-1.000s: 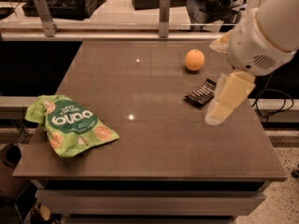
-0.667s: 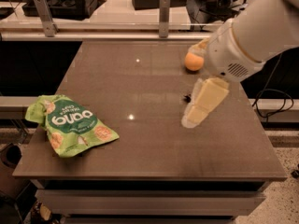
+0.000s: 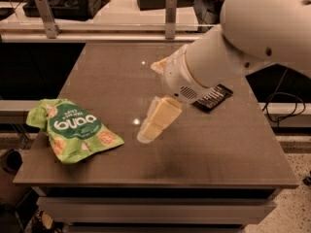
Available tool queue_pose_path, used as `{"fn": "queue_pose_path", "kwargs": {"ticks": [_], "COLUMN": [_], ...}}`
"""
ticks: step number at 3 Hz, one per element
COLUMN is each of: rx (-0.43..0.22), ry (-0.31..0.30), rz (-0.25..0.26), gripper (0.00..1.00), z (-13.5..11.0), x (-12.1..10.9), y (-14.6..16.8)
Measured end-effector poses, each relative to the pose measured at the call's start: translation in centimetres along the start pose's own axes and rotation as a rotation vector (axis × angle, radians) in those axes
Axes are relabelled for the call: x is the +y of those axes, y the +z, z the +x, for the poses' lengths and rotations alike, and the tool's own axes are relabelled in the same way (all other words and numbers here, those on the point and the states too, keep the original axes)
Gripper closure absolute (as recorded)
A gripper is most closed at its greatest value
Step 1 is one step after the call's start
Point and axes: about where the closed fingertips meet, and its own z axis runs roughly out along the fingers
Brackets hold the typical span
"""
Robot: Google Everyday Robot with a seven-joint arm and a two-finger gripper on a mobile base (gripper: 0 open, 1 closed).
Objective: Pick green rice chip bag
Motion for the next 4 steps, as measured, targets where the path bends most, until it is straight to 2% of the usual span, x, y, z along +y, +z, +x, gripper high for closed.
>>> {"fn": "queue_pose_path", "kwargs": {"ticks": [1,2,3,4], "rx": [-0.088,-0.161,-0.161,-0.176], "ry": [0.028,0.016,0.016,0.017], "rz": [-0.040,-0.088,-0.087,-0.116], "gripper": [0.00,0.00,0.00,0.00], "z": [-1.6,-5.6,-5.6,-5.8], "x": [0.3,3.9,3.9,4.1], "y": [4.1,8.1,8.1,10.6]}}
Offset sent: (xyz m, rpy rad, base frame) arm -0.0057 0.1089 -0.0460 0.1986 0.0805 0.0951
